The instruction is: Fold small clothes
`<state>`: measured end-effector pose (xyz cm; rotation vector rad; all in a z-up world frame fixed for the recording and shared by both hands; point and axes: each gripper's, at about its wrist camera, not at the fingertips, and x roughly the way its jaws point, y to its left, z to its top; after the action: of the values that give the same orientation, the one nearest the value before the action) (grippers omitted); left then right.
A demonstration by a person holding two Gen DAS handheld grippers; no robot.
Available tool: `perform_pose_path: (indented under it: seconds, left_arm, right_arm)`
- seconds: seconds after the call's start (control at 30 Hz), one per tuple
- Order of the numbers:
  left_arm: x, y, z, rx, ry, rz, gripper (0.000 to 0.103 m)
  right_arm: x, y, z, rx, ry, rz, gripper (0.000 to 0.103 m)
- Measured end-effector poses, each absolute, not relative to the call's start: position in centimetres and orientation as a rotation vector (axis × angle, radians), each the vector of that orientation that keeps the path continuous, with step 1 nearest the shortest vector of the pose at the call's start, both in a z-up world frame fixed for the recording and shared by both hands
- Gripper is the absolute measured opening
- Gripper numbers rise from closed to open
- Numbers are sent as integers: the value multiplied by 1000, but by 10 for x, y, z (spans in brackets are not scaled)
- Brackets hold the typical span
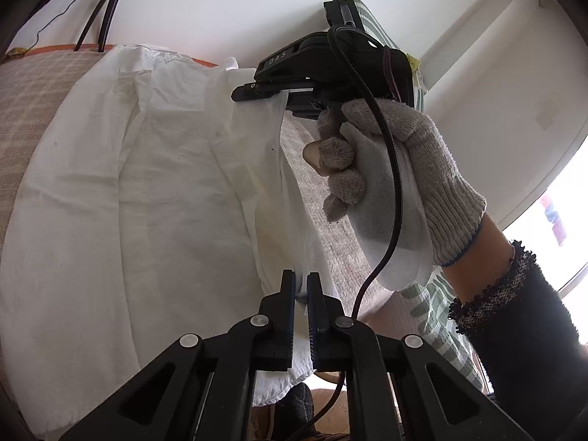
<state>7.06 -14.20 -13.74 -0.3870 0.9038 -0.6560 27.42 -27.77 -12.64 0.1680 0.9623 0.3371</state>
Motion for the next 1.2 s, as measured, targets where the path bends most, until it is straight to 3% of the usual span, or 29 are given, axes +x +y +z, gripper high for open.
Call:
perform_pose_path:
  seconds: [0.23, 0.3, 0.37, 0.47, 0.63, 0.73, 1.0, 1.13, 1.2]
  left_arm:
    - [63, -109, -146, -419, 921, -592, 3]
    - [61, -104, -148, -419, 930, -586, 3]
    - [59, -101, -149, -416, 933, -586, 3]
    - [58, -98, -151, -411, 940, -595, 3]
    - [56, -90, -149, -408, 948, -609, 5]
    - [49, -87, -143, -388, 937, -613, 15]
    - [35, -69, -131, -234, 912, -602, 22]
    - [41, -50, -132, -210, 910, -553, 25]
    - [42, -35, -133, -221, 909, -520, 29]
  right_arm:
    - [290, -218, -155, 88, 1038, 379, 4]
    - [296, -211, -166, 95, 1085, 401, 10]
    - [296, -209, -168, 123, 1102, 451, 32]
    - [285, -220, -149, 199, 1061, 529, 38]
    - [246, -267, -117, 308, 977, 495, 38]
    - [212, -296, -112, 331, 966, 426, 38]
    - [122, -327, -157, 374, 1106, 378, 39]
    - [103, -329, -184, 355, 1171, 381, 54]
    - [98, -331, -193, 367, 1184, 392, 54]
